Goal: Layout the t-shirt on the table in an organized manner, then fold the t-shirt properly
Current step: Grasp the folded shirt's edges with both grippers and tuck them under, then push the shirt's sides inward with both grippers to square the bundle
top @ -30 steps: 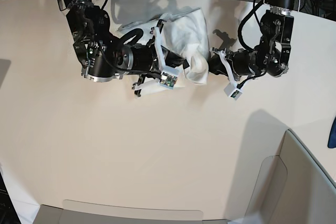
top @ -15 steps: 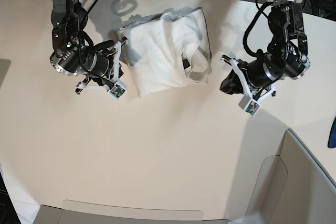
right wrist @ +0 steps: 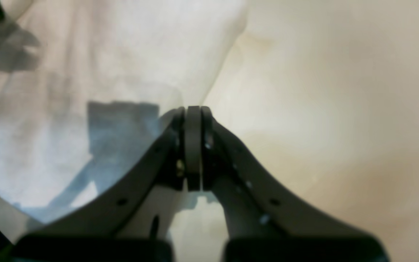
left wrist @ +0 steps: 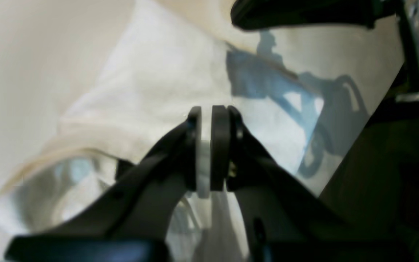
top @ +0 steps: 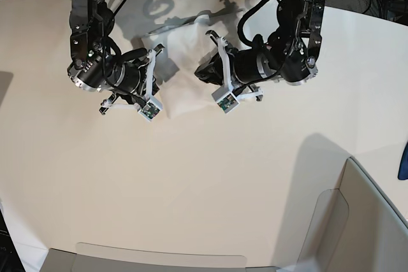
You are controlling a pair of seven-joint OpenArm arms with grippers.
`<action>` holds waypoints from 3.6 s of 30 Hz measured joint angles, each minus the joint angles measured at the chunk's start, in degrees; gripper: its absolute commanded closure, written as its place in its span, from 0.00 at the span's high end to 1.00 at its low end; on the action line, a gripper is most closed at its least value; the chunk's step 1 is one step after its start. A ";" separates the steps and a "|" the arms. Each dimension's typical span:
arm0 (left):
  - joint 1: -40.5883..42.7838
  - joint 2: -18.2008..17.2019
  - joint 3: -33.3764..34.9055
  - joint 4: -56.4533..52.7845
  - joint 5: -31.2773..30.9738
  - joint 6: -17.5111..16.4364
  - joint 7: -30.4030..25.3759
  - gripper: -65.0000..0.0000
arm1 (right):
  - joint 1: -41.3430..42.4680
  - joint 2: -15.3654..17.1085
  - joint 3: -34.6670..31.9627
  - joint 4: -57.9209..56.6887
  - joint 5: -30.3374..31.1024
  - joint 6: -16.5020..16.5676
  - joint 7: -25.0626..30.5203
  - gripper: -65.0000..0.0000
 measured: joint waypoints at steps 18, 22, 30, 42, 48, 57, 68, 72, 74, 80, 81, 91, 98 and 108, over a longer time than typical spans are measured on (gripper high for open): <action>7.74 -12.90 -0.24 -0.24 3.08 6.95 -0.59 0.07 | -0.09 0.09 1.84 0.00 -0.44 0.04 -0.04 0.00; 8.20 -13.60 -0.57 3.67 4.07 11.89 -0.50 0.07 | 2.95 0.04 1.97 0.00 -0.68 0.07 -0.17 0.00; 12.48 -13.33 -10.75 6.56 3.98 11.82 -3.32 0.07 | 14.12 -4.83 6.71 -1.95 -7.93 -0.04 0.00 0.00; 19.10 -13.38 -14.67 7.45 -9.29 -8.15 -8.09 0.07 | 25.46 -7.82 -1.79 -32.96 -11.69 0.04 12.48 0.00; 19.21 -13.51 -4.70 7.34 -9.20 -8.13 -8.09 0.07 | 26.75 -7.78 -5.81 -40.39 -12.07 0.04 18.51 0.00; 15.10 -13.57 5.20 2.14 -9.09 -8.13 -8.35 0.07 | 27.17 -7.65 -6.40 -40.89 -11.91 0.04 19.15 0.00; 12.55 -13.46 5.31 -7.54 -8.81 -7.91 -9.01 0.07 | 24.46 -7.19 -6.40 -40.89 -12.15 0.04 19.06 0.00; 12.57 -13.44 5.40 -9.53 -8.87 -7.93 -8.98 0.07 | 23.02 -7.17 -6.40 -40.72 -11.96 0.04 19.12 0.00; 12.35 -13.46 5.18 -11.47 -9.57 -8.20 -9.53 0.07 | 21.42 -6.38 -6.56 -39.32 -11.87 0.07 19.12 0.00; 10.03 -11.80 5.07 -14.80 -3.61 -5.95 -11.89 0.07 | 17.90 -3.08 -6.43 -32.52 -12.44 0.04 18.36 0.00; 9.88 -11.43 5.07 -14.84 -2.12 -5.22 -12.55 0.07 | 17.20 -2.56 -6.47 -31.30 -12.41 0.04 17.53 0.00; -0.81 -11.23 4.96 -20.87 3.19 -4.59 -12.70 0.07 | 6.84 3.30 -6.01 -15.82 -12.24 0.07 12.59 0.00; -8.44 -10.54 4.87 -28.98 3.56 -4.24 -15.23 0.07 | -1.46 3.48 -6.05 -6.86 -11.91 0.07 11.50 0.00; -12.15 -9.20 4.74 -32.68 4.90 -4.00 -15.23 0.07 | -3.56 3.26 -6.08 -2.21 -11.76 0.04 7.87 0.00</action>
